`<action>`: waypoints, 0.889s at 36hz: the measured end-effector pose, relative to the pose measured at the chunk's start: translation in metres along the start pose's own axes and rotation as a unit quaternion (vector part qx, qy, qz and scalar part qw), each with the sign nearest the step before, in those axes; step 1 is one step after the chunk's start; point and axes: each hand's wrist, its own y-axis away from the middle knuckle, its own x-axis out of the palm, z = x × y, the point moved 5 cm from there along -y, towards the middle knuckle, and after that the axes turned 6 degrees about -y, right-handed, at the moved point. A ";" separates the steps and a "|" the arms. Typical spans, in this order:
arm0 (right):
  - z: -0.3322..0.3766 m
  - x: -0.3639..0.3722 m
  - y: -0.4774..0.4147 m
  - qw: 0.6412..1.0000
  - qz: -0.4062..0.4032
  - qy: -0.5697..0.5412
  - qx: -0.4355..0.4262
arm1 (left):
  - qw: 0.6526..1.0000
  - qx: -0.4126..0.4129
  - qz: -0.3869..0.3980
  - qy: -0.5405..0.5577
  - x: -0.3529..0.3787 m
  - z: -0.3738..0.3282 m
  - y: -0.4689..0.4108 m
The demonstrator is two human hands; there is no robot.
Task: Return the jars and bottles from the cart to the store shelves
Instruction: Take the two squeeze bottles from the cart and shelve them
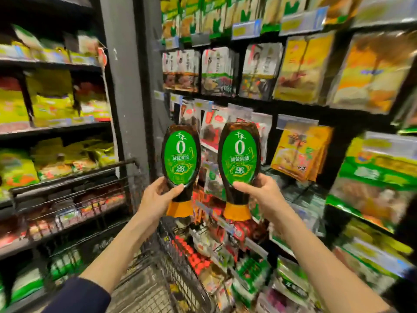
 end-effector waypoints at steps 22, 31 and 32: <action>0.114 -0.255 0.358 0.883 -0.453 0.050 -0.112 | 0.882 0.042 0.459 0.099 0.335 -0.073 0.204; 0.170 -0.314 0.553 0.799 -0.576 0.098 -0.145 | 0.786 0.025 0.598 0.155 0.446 -0.121 0.379; 0.176 -0.319 0.575 0.786 -0.591 0.104 -0.146 | 0.779 0.021 0.606 0.163 0.457 -0.125 0.399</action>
